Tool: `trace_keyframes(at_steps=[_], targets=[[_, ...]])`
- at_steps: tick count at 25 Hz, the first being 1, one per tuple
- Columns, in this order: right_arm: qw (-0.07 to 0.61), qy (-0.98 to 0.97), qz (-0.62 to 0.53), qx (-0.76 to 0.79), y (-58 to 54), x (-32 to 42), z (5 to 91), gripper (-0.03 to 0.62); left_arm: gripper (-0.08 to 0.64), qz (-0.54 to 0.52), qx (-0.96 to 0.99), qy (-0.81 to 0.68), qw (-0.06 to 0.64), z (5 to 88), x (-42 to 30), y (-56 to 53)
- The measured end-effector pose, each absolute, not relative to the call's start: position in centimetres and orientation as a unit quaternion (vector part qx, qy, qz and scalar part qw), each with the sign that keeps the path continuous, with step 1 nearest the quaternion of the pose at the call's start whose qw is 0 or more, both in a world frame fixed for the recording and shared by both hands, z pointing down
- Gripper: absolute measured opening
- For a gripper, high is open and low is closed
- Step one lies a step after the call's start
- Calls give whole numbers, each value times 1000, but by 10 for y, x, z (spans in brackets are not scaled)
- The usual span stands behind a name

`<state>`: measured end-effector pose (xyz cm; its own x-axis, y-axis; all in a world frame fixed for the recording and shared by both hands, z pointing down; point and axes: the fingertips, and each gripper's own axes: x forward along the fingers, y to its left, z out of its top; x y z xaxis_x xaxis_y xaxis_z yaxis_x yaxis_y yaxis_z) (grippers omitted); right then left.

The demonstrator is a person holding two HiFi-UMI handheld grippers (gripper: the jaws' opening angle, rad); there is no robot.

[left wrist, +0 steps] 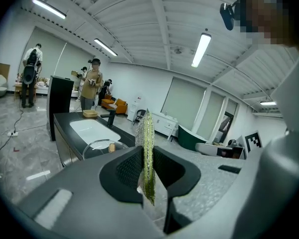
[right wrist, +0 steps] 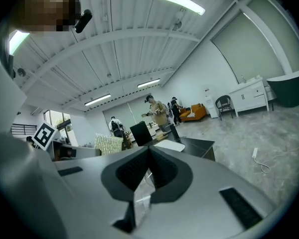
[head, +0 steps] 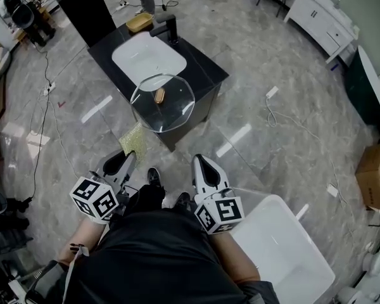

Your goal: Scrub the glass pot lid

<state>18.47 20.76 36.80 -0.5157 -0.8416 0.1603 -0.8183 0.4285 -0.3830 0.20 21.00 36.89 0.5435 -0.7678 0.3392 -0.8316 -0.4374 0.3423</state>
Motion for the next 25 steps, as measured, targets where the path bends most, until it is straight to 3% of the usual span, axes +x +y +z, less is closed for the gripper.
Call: trace_keyframes(at_steps=[18,25], targets=[[-39,799,-212,-562,44,118,380,6,61,55,857,-442,260,405,-94,22],[-62,784,-224,-575,3,86,396,6,61,117,862,-439,226,444,-137,-33]])
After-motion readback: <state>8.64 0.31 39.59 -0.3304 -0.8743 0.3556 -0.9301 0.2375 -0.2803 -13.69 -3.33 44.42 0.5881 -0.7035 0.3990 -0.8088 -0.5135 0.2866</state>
